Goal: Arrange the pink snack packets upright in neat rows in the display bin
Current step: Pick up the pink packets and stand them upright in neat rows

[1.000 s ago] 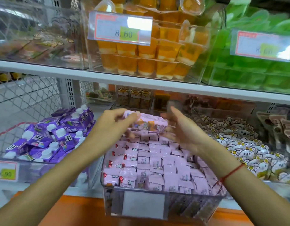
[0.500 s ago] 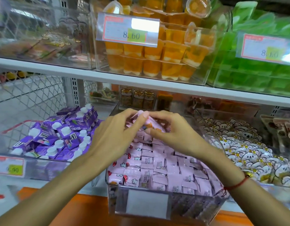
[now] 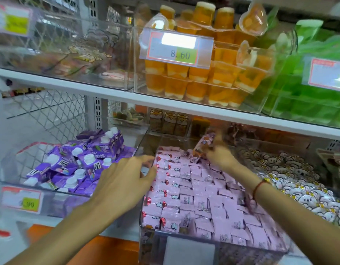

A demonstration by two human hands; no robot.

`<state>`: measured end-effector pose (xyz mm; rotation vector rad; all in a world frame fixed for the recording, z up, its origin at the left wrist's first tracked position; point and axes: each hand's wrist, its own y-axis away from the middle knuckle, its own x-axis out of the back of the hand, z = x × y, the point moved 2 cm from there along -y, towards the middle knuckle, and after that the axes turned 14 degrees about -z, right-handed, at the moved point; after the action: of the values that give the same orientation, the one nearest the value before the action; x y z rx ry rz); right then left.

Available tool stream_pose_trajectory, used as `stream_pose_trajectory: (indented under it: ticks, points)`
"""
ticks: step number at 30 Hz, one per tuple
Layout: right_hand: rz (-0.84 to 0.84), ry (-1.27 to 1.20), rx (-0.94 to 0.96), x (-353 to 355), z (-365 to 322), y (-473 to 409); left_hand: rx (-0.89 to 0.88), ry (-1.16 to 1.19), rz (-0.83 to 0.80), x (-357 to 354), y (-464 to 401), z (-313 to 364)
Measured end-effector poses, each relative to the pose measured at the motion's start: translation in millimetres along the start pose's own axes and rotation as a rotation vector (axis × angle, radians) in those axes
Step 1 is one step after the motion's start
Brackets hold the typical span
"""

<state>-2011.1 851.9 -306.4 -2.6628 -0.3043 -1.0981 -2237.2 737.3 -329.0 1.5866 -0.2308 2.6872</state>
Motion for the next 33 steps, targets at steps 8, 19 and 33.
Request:
stream_pose_trajectory:
  ticks: [8,19,33]
  points:
    - [-0.351,0.648,0.044,-8.3,27.2,-14.4,0.003,0.074,-0.017,0.2,-1.2,-1.8]
    - [-0.303,0.396,-0.013,-11.4,0.9,-25.8,0.007,0.078,-0.024,0.1,-2.8,-1.5]
    - [-0.169,0.627,0.140,-30.4,12.1,-29.4,-0.010,0.089,-0.014,0.0,-3.6,-2.8]
